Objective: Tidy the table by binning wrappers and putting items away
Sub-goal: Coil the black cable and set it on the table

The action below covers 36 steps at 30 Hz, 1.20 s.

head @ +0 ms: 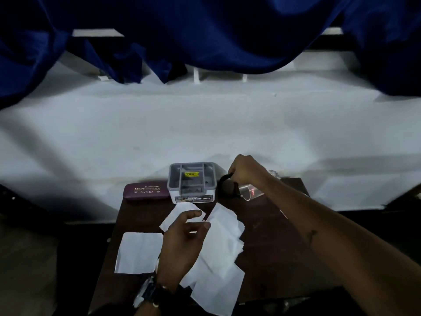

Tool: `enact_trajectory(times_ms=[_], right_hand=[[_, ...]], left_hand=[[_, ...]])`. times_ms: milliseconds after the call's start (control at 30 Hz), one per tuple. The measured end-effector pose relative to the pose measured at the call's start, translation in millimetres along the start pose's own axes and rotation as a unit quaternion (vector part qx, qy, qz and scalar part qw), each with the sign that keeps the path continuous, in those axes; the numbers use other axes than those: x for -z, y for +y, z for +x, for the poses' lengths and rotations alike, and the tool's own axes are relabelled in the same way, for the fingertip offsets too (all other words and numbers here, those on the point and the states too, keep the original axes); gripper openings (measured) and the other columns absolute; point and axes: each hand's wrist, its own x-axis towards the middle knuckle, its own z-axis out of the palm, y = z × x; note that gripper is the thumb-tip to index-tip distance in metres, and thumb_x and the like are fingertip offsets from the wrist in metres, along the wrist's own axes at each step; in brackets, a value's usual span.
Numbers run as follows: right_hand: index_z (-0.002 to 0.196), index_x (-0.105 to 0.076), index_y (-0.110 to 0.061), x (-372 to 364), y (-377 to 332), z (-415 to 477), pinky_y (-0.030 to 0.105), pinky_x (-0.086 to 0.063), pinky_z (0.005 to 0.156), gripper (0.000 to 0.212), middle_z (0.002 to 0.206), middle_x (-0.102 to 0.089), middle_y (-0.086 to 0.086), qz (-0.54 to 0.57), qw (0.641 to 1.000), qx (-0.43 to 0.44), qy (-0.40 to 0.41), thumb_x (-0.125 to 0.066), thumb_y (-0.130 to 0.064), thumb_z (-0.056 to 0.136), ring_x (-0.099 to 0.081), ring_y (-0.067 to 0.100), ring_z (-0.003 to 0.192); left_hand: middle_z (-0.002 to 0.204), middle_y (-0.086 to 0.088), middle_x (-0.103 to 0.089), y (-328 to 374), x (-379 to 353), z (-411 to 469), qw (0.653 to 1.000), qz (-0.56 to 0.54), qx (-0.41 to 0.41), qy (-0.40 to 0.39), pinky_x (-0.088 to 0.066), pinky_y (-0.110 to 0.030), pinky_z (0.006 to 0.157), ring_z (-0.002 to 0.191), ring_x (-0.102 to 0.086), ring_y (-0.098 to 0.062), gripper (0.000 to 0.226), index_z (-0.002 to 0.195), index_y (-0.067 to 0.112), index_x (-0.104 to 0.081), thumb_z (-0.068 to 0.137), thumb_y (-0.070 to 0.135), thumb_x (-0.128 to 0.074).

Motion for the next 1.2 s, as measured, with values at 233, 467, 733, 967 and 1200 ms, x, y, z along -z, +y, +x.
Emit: enact_trajectory(times_ms=[233,467,733,967,1200], right_hand=[[0.104,-0.075,-0.021,-13.9,-2.9,25.6,0.042,-0.03,0.091,0.021,0.107,-0.075,-0.002,-0.076,0.997,0.008,0.027,-0.074,-0.027,0.084,-0.063,0.025,0.112],[0.106,-0.072,-0.023,-25.6,4.6,18.2,0.043,-0.031,0.097,0.021,0.104,-0.073,0.002,-0.187,0.98,0.037,0.058,-0.072,-0.033,0.087,-0.062,0.026,0.109],[0.109,-0.07,-0.019,-28.6,10.6,8.1,0.045,-0.031,0.1,0.021,0.104,-0.07,0.006,-0.218,0.971,0.084,0.059,-0.062,-0.032,0.094,-0.06,0.029,0.113],[0.102,-0.073,-0.022,-37.7,16.0,4.0,0.045,-0.032,0.095,0.018,0.097,-0.072,0.005,-0.227,0.967,0.102,0.063,-0.059,-0.023,0.091,-0.061,0.029,0.106],[0.108,-0.075,-0.021,-37.5,17.0,0.8,0.045,-0.034,0.097,0.024,0.107,-0.072,0.005,-0.209,0.967,0.111,0.09,-0.059,-0.03,0.093,-0.06,0.028,0.111]], left_hand=[[0.087,0.016,-0.08,-7.5,-10.0,3.4,1.0,-0.021,0.003,-0.013,-0.059,-0.031,0.072,0.073,-0.075,-0.007,0.023,0.113,0.034,-0.061,0.093,0.028,-0.072],[0.087,0.016,-0.079,-9.4,-16.3,7.5,1.0,-0.006,-0.007,-0.013,-0.056,-0.023,0.075,0.072,-0.075,-0.002,0.023,0.113,0.033,-0.061,0.094,0.027,-0.072],[0.09,0.017,-0.078,-15.1,-19.1,12.8,1.0,0.004,-0.024,0.013,-0.059,-0.032,0.08,0.075,-0.074,-0.005,0.025,0.113,0.037,-0.063,0.09,0.035,-0.076],[0.094,0.013,-0.079,-19.0,-18.4,14.0,0.999,-0.019,-0.036,0.03,-0.06,-0.032,0.082,0.084,-0.074,-0.008,0.024,0.109,0.038,-0.063,0.091,0.03,-0.077],[0.097,0.007,-0.078,-20.0,-17.3,17.0,0.999,-0.027,-0.036,0.027,-0.061,-0.035,0.083,0.083,-0.075,-0.01,0.029,0.118,0.029,-0.064,0.092,0.03,-0.075]])
